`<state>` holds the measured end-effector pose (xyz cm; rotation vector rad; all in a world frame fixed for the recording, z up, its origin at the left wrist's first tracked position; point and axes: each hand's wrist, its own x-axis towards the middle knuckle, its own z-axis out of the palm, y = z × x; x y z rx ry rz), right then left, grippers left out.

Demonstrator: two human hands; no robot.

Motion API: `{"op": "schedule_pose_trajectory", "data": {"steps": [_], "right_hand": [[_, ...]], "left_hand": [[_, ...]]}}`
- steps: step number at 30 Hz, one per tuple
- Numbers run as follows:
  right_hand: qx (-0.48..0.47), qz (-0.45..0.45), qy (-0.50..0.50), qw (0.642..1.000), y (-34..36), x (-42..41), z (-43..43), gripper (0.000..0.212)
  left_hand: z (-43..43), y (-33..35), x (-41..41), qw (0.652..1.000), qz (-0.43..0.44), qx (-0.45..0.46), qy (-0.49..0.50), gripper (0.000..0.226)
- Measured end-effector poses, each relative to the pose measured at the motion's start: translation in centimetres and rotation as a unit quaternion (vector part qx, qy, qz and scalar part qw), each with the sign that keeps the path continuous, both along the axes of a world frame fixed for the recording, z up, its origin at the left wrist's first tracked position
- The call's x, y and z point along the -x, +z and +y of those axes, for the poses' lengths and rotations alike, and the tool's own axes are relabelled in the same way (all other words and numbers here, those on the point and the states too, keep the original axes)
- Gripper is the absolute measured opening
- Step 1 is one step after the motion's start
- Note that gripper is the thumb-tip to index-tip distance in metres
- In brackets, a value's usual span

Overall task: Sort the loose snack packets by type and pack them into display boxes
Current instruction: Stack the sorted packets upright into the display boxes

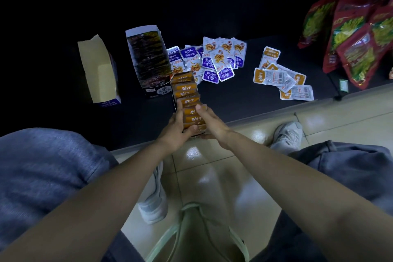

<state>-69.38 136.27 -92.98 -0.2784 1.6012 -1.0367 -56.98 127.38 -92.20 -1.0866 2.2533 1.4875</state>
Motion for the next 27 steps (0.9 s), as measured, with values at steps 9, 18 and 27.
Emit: {"op": "schedule_pose_trajectory", "data": {"steps": [9,18,27], "right_hand": [[-0.015,0.023,-0.019,0.999,-0.2,0.2,-0.7,0.048],[-0.032,0.003,-0.020,0.999,0.2,0.9,0.2,0.075],[-0.054,0.010,0.023,0.998,0.8,1.9,1.6,0.052]], "left_hand": [[0.1,0.2,-0.5,1.000,0.016,0.004,-0.014,0.097],[0.1,1.7,-1.0,0.991,-0.049,0.104,-0.064,0.105],[-0.1,3.8,-0.2,0.971,-0.001,0.233,-0.049,0.073]]}}
